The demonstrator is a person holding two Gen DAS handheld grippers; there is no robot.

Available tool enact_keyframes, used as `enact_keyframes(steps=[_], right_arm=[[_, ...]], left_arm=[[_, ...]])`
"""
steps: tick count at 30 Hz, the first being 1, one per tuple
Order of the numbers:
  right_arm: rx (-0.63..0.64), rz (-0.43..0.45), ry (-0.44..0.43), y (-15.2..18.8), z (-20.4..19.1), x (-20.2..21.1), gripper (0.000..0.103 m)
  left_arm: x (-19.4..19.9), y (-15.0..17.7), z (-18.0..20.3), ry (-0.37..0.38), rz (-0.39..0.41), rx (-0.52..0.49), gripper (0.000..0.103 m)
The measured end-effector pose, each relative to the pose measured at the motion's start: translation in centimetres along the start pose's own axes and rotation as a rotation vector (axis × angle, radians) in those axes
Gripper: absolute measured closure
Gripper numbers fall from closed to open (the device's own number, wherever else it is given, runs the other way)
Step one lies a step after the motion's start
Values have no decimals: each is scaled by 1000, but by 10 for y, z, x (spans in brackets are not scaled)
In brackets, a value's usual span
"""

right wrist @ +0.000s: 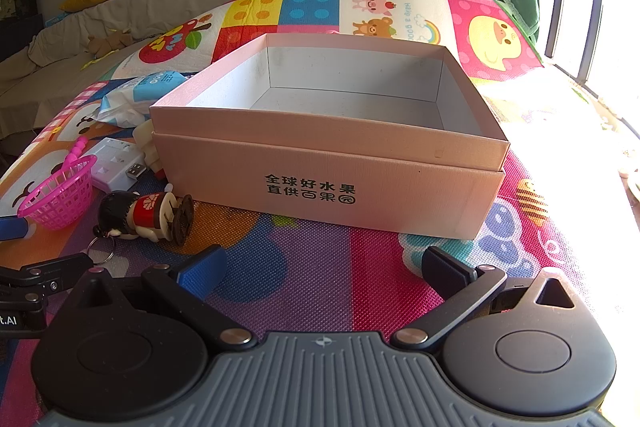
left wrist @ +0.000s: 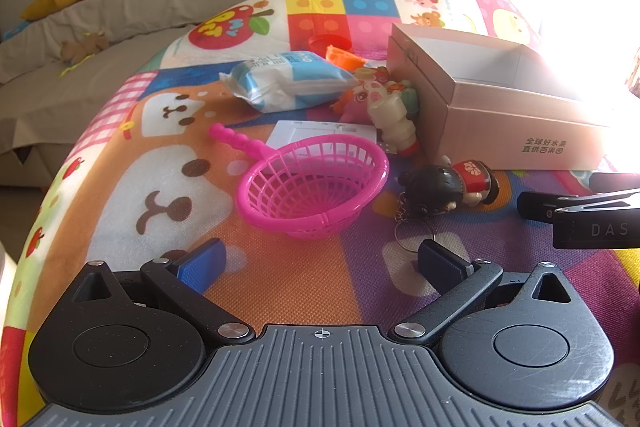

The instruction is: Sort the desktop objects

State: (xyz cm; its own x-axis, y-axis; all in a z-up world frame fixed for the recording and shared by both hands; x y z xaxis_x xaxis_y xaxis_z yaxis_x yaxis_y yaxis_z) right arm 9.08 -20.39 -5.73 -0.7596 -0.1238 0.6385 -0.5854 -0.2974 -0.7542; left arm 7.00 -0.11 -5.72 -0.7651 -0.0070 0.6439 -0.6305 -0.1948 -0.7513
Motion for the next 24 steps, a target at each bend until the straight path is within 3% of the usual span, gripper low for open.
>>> enact_keyframes(steps=[12, 24], right_arm=[[1, -4, -4, 1, 0, 2, 0], [5, -79, -21, 16, -5, 21, 0]], left_arm=[[-3, -1, -3, -7, -25, 0, 0], [-3, -1, -3, 9, -53, -19, 0]])
Point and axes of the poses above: each gripper's, at about its wrist camera, not at the fingertips, and x roughly against the way its jaws point, z to its right, y to its underside, the point moved 9 cm from there along -x, roughly the way its jaws point, and after that the axes turned 12 degrees about x, right-handed, at the moved point
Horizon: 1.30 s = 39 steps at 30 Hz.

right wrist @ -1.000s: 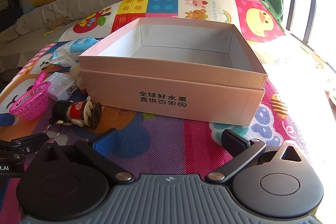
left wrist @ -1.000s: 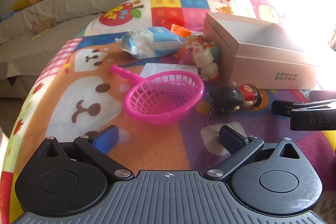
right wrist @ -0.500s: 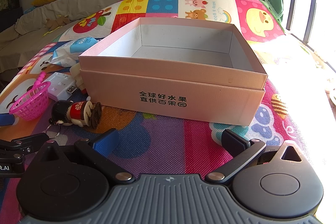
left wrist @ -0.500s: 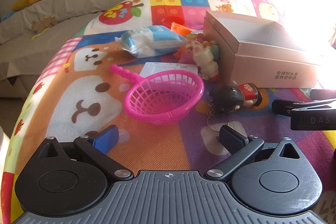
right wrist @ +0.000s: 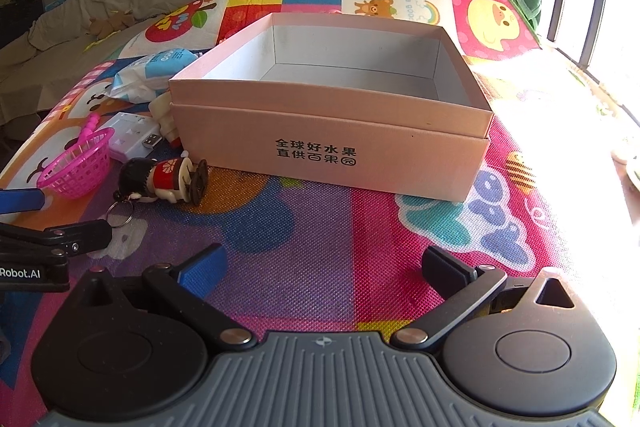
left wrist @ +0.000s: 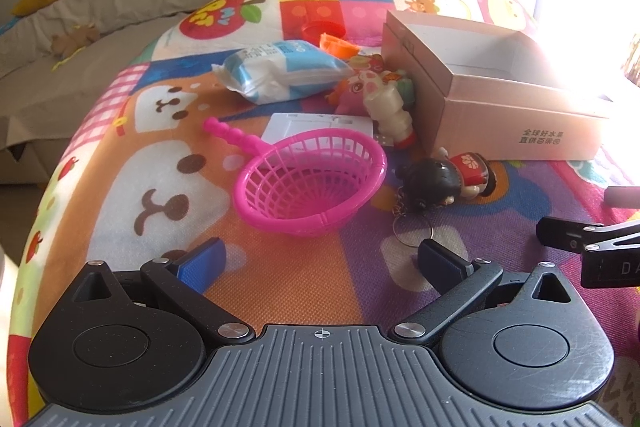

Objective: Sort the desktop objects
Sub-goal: 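Reach the right gripper to the gold cupcake toy and grasp it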

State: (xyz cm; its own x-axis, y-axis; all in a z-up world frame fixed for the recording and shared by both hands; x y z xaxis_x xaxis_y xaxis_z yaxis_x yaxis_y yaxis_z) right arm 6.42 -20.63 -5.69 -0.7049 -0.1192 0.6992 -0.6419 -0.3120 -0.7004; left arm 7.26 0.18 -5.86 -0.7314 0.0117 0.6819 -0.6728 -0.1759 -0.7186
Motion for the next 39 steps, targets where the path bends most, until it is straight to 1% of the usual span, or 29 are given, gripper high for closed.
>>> enact_keyframes(steps=[2, 5, 7, 8, 10, 11, 15, 16, 18, 20, 21, 23, 24, 26, 27, 29, 31, 32, 34, 35, 37, 39], right_arm=[[7, -11, -8, 2, 0, 3, 0], [23, -22, -29, 6, -1, 9, 0], [40, -17, -43, 9, -2, 12, 0], [47, -13, -49, 10, -2, 13, 0], [48, -5, -49, 10, -2, 14, 0], [47, 2, -44, 10, -2, 14, 0], [48, 21, -37, 12, -3, 18, 0], [48, 21, -41, 12, -2, 18, 0], [55, 13, -64, 11, -2, 20, 0], [61, 23, -117, 6, -3, 25, 0], [65, 38, -131, 1, -2, 30, 0], [76, 70, -152, -17, -1, 42, 0], [73, 85, -176, -33, 1, 47, 0], [54, 109, -234, -64, 1, 54, 0], [34, 109, -263, -87, 4, 54, 0], [-36, 79, -289, -128, 15, 40, 0], [-119, 51, -320, -171, 30, 14, 0], [-138, 42, -309, -188, 37, -1, 0], [-145, -9, -248, -223, 50, -49, 0], [-145, -45, -218, -233, 54, -73, 4], [-128, -118, -166, -246, 59, -121, 12], [-84, -181, -74, -251, 60, -166, 13]], left_arm=[[3, -1, 0, 9, 4, 7, 0], [11, -7, 5, 92, 29, 39, 0], [15, -13, 15, 128, 54, 20, 0], [15, -16, 20, 135, 62, 3, 0], [14, -20, 31, 140, 65, -29, 0], [13, -22, 40, 158, 60, -45, 0], [16, -18, 67, 283, 23, -57, 0], [16, -18, 68, 276, 24, -53, 0], [11, -18, 63, 208, 52, -79, 0], [4, -22, 44, 89, 93, -91, 0], [2, -24, 34, 56, 98, -86, 0], [-3, -31, 7, -34, 111, -54, 0], [-4, -34, -5, -66, 120, -38, 0], [-4, -39, -24, -97, 141, 8, 0], [-4, -41, -31, -86, 145, 38, 0], [-4, -42, -42, -30, 142, 106, 0], [-6, -40, -49, 28, 122, 163, 0], [-6, -39, -52, 57, 110, 195, 0], [-9, -38, -58, 89, 93, 258, 0], [-10, -38, -59, 104, 91, 281, 0], [-7, -38, -61, 127, 113, 301, 0], [-3, -38, -60, 137, 137, 303, 0]])
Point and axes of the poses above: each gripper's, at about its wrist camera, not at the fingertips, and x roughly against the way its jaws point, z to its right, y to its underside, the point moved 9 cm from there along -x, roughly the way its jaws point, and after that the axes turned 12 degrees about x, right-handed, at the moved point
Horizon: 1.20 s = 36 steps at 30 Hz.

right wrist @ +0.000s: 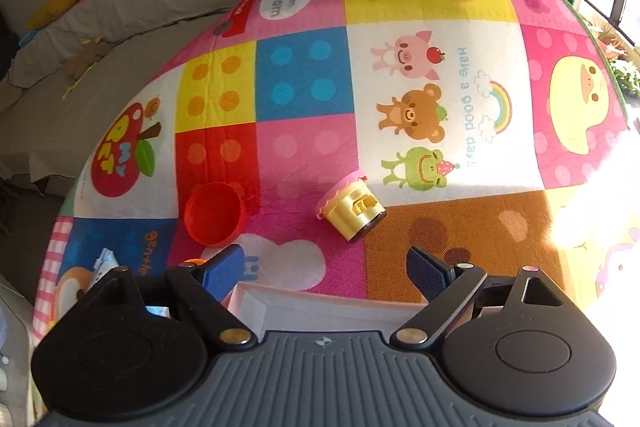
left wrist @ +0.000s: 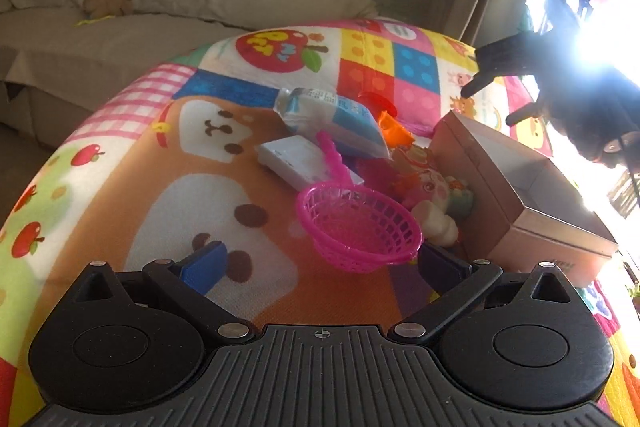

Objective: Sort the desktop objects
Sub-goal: 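Reach the right gripper to the gold cupcake toy and grasp it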

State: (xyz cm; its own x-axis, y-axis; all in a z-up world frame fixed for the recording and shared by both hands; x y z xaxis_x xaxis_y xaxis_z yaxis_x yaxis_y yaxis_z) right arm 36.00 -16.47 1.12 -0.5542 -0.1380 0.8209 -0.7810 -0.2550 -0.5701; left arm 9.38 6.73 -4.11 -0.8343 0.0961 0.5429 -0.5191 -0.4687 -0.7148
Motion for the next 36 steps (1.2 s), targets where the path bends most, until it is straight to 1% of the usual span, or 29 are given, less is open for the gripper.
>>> enact_keyframes(steps=[1, 3, 4, 5, 6, 7, 8, 9, 11, 14, 16, 17, 18, 19, 21, 23, 25, 26, 27, 28, 29, 31, 33, 35, 36], right_arm=[[33, -25, 46, -3, -1, -18, 13], [93, -60, 105, -8, -7, -45, 15], [126, -72, 139, -10, -10, -55, 21], [162, -87, 178, -14, -12, -64, 30], [194, -98, 213, -15, -14, -71, 37], [221, -105, 243, -15, -15, -75, 47], [238, -96, 262, -16, -16, -75, 52], [249, -78, 274, -18, -16, -71, 55], [237, -17, 256, -22, -18, -51, 55], [247, 167, 158, -24, -36, 20, 55], [244, 256, 62, -13, -49, 75, 55], [239, 279, 15, -1, -53, 97, 55], [240, 301, -41, 16, -60, 123, 55], [247, 318, -78, 35, -65, 144, 55], [256, 337, -123, 72, -66, 171, 55], [244, 336, -150, 123, -62, 187, 55], [224, 351, -130, 166, -55, 192, 55], [220, 359, -109, 187, -52, 190, 55], [221, 362, -90, 202, -51, 188, 55], [216, 366, -68, 224, -49, 183, 55], [210, 376, -67, 239, -49, 181, 55], [180, 392, -84, 259, -50, 177, 55], [137, 417, -119, 269, -50, 173, 55], [101, 438, -141, 275, -49, 171, 54], [92, 434, -144, 278, -49, 169, 54]], left_arm=[[1, 0, 1, 7, 6, -3, 0], [2, -1, 3, 26, 15, -7, 0], [3, -1, 4, 35, 17, -6, 0], [3, -1, 3, 41, 16, 0, 0], [2, -1, 2, 44, 13, 10, 0], [2, -2, 1, 45, 9, 21, 0], [0, -2, -1, 46, 2, 34, 0], [-1, -2, -3, 45, -5, 46, 0], [-2, -3, -6, 48, -13, 64, 0], [-2, -3, -6, 48, -14, 67, 0], [-1, -3, -6, 50, -11, 65, 0], [0, -3, -6, 54, -8, 68, 0], [1, -3, -7, 57, -2, 70, 0], [3, -5, -7, 60, 5, 75, 0], [7, -7, -9, 63, 18, 81, 0], [13, -8, -9, 41, 36, 68, 0], [19, -5, -3, 15, 28, 9, 0], [23, -2, 5, 27, 8, -24, 0], [26, 1, 14, 51, -12, -40, 0], [29, 5, 25, 80, -34, -59, 0], [31, 9, 38, 111, -56, -91, 0], [31, 21, 65, 137, -87, -200, 0], [25, 38, 89, 140, -125, -323, 0], [16, 55, 103, 129, -162, -403, 0], [9, 64, 108, 107, -174, -437, 0]])
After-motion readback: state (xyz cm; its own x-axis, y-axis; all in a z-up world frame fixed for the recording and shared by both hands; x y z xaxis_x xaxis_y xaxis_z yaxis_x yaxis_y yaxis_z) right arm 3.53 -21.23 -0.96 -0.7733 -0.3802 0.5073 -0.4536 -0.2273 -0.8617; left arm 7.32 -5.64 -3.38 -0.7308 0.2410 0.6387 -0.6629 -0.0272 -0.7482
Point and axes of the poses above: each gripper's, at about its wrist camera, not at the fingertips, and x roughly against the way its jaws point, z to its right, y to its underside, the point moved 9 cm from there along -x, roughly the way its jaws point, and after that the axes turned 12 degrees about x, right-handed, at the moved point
